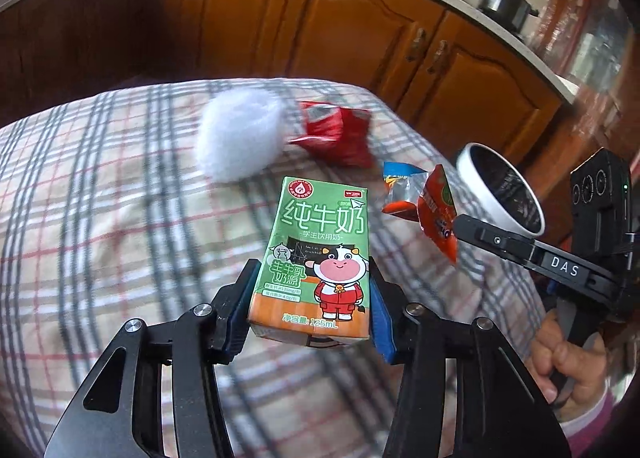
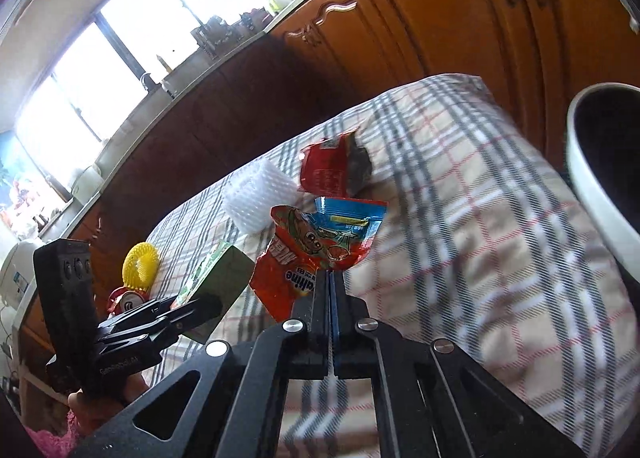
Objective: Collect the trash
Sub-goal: 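Grasp the green milk carton with the left tool while the right tool grasps a red snack bag, then carry carton and snack bag into the bin and open both tools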
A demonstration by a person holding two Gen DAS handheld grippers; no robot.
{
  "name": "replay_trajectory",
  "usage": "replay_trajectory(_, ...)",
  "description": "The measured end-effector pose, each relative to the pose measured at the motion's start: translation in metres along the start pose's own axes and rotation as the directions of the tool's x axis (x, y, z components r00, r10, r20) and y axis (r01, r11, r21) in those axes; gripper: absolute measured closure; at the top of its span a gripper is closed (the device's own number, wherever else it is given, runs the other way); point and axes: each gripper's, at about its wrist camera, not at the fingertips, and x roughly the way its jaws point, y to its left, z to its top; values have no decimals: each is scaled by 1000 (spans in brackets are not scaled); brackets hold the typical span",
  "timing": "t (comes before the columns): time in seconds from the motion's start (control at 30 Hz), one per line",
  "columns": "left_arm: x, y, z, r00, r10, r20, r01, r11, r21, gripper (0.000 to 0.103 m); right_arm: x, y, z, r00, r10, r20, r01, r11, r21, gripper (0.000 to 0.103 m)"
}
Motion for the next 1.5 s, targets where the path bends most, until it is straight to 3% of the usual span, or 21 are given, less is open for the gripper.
replay_trajectory(0.23,15,-48,6,998,-60,-13,61,995,77,55,-46,-34,-2,996,-64,67,61,997,51,103)
replay_trajectory(0.67,36,-123,20,989,-146,-36,150,973,173,55,-120,-101,-5,968,-189,166,164,975,151,103)
replay_trajectory(1.5,80,-213,58,980,-188,-66,199,936,290,55,-158,-162,6,929,-298,222,243,939,243,103)
